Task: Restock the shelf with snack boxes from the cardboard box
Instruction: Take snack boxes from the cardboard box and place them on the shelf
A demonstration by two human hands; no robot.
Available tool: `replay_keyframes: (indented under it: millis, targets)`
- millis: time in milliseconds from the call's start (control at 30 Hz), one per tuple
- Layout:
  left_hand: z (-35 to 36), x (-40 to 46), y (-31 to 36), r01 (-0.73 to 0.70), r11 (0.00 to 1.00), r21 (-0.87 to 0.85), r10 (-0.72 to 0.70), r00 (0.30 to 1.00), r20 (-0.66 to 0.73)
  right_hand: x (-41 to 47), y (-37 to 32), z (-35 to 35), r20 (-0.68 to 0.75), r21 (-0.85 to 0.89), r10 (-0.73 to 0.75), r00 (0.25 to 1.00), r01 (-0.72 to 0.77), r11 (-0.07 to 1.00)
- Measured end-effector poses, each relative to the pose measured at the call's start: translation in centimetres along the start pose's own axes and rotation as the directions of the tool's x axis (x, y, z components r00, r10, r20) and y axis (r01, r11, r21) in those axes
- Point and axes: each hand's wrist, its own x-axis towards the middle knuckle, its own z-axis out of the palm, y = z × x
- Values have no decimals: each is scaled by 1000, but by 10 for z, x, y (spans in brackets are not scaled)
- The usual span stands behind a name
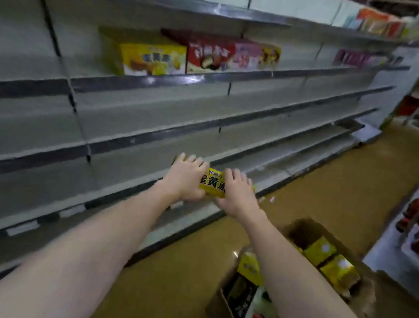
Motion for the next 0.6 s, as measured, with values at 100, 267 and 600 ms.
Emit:
replay_keyframes:
  millis: [100,267,600]
  targets:
    - [-26,-32,-64,112,993,-29,-113,993,-19,28,-63,-19,-80,-38,-105,991,102,994]
    - [-63,-92,-151,240,968,-68,-245,967,-70,60,-163,-54,-160,-102,-273,949,259,961]
    - [-116,-187,-267,324,945,36,-310,929,-203,97,-297,-84,-139,-17,-489,861,491,871]
